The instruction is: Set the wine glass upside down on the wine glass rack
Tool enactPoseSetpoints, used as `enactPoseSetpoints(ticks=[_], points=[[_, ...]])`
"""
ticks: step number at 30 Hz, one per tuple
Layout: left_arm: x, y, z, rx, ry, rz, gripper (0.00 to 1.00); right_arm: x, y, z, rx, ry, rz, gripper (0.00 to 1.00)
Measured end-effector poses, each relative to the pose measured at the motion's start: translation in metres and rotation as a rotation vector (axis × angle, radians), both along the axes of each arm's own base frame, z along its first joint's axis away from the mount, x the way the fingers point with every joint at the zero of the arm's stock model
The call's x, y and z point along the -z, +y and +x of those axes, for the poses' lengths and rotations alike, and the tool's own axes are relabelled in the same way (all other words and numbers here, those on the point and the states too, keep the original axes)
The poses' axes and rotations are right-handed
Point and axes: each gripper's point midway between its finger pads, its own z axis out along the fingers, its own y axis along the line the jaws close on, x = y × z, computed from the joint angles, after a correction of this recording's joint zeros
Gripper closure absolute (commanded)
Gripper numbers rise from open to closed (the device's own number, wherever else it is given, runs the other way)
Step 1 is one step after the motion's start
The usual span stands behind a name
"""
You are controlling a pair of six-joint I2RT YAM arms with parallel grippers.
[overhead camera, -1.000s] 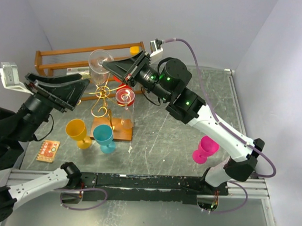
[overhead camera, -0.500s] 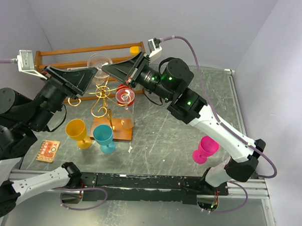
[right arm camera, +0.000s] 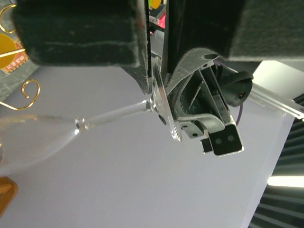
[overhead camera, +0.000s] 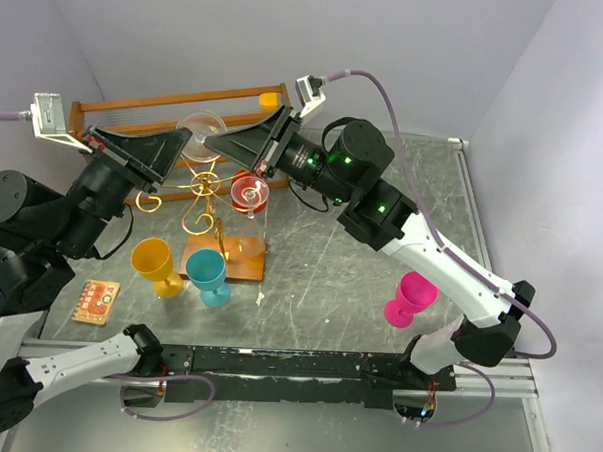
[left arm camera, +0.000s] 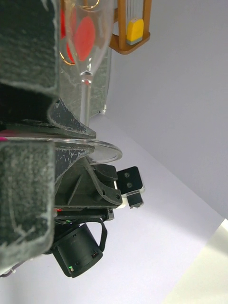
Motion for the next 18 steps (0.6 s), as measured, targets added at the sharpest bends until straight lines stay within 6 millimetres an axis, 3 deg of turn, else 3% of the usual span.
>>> enactPoseSetpoints(ticks=[4,7,13,18], points=[[-0.01,0.0,0.0,-0.004,-0.043,0.033,0.93,-0.004,-0.007,-0.005,-0.003,-0.02,0.007,0.54],[-0.018,0.004,0.001,-0.033,-0.074,0.055,0.93,-0.007,-0.016,-0.01,0.01,-0.034,0.011,0.42],[-0.027,0.017,0.01,-0.128,-0.105,0.091,0.93,-0.007,-0.04,-0.016,0.058,-0.054,0.013,0.34],[-0.023,0.021,0.019,-0.186,-0.108,0.114,0.93,0.01,-0.052,-0.022,0.076,-0.073,-0.02,0.31]])
